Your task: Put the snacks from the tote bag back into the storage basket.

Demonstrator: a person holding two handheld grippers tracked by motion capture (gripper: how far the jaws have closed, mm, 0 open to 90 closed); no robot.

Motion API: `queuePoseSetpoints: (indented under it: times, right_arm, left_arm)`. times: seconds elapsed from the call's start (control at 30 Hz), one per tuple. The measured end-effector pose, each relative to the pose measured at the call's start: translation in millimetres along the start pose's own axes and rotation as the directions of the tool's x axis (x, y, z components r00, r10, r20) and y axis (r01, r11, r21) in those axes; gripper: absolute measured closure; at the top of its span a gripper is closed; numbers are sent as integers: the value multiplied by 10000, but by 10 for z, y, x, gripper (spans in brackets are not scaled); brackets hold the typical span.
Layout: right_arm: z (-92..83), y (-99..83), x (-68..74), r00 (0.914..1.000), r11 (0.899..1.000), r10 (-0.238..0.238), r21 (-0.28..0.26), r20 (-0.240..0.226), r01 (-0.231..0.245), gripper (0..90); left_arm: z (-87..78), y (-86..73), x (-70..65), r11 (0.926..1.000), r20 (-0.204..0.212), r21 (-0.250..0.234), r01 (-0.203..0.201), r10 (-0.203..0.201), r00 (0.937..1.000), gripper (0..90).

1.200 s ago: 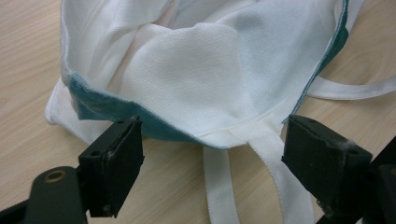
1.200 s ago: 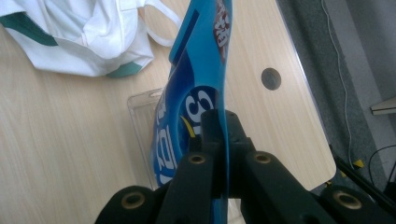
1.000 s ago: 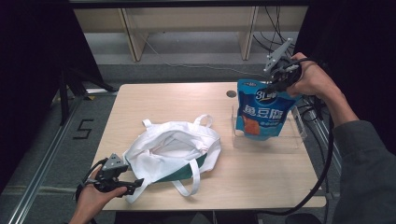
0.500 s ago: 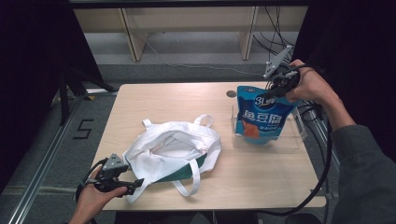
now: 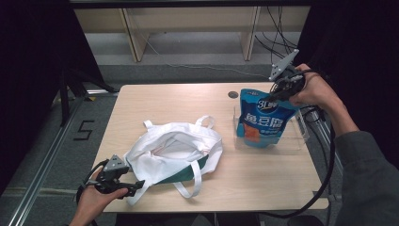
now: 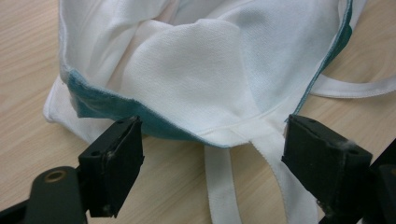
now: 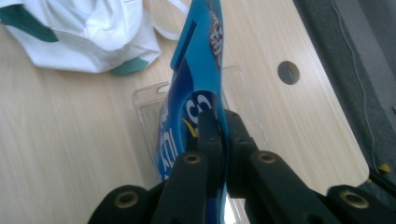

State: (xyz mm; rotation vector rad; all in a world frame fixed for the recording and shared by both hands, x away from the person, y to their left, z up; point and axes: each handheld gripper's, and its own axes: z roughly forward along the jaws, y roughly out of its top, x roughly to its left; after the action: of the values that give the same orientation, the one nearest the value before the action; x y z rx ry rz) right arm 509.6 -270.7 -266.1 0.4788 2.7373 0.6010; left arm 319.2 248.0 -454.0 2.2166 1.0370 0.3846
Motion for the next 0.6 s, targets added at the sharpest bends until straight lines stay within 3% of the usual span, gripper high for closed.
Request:
queuePoseSetpoints:
  times: [0.07, 0.13, 0.2, 0.27, 0.3, 0.33, 0.37, 0.4, 0.47, 0.57, 0.6]
  right_arm:
    - [3, 0, 19, 9996, 9997, 227, -91, 137, -226, 803]
    - [-5, -2, 43, 9979, 9978, 590, -323, 283, -581, 743]
    - [-8, -3, 75, 9907, 9915, 1241, -475, 566, -1215, 643]
    - [0, 2, 124, 9838, 9871, 1520, -648, 948, -1463, 554]
    - [4, 2, 148, 9749, 9822, 1800, -787, 1313, -1707, 505]
    - [12, 0, 170, 9626, 9727, 2227, -1020, 1545, -2086, 476]
    - [22, -16, 190, 9488, 9647, 2495, -1349, 1938, -2261, 451]
    - [10, -24, 192, 9494, 9642, 2541, -1257, 1848, -2335, 432]
    - [19, -49, 246, 9314, 9516, 2950, -1536, 2134, -2662, 425]
    - [54, -104, 299, 9268, 9496, 3028, -1534, 2221, -2735, 392]
    - [70, -128, 323, 9144, 9402, 3297, -1695, 2350, -2955, 377]
  left_arm:
    - [-8, 0, -3, 10000, -47, 36, -18, 19, 10000, 195]
    - [15, 0, 5, 9997, -64, -238, 11, -13, 10000, 194]
    - [-2, -7, -3, 9998, 92, 9, 212, -212, 9997, 195]
    - [-3, -6, -2, 9998, 97, -1, 200, -200, 9998, 194]
    - [-7, -5, 1, 9999, 68, 47, 123, -124, 9999, 194]
    - [13, -5, -13, 9992, 0, -289, 261, -261, 9997, 194]
    - [-2, -4, -5, 9998, 47, -156, 100, -99, 9999, 194]
    - [-9, -3, 1, 10000, 58, -57, 16, -16, 10000, 194]
    - [-8, -3, 0, 10000, 40, -79, 54, -53, 10000, 194]
    - [-9, -2, -2, 10000, 73, -35, 38, -38, 10000, 194]
    - [-8, -3, -4, 10000, 54, -54, 42, -42, 10000, 194]
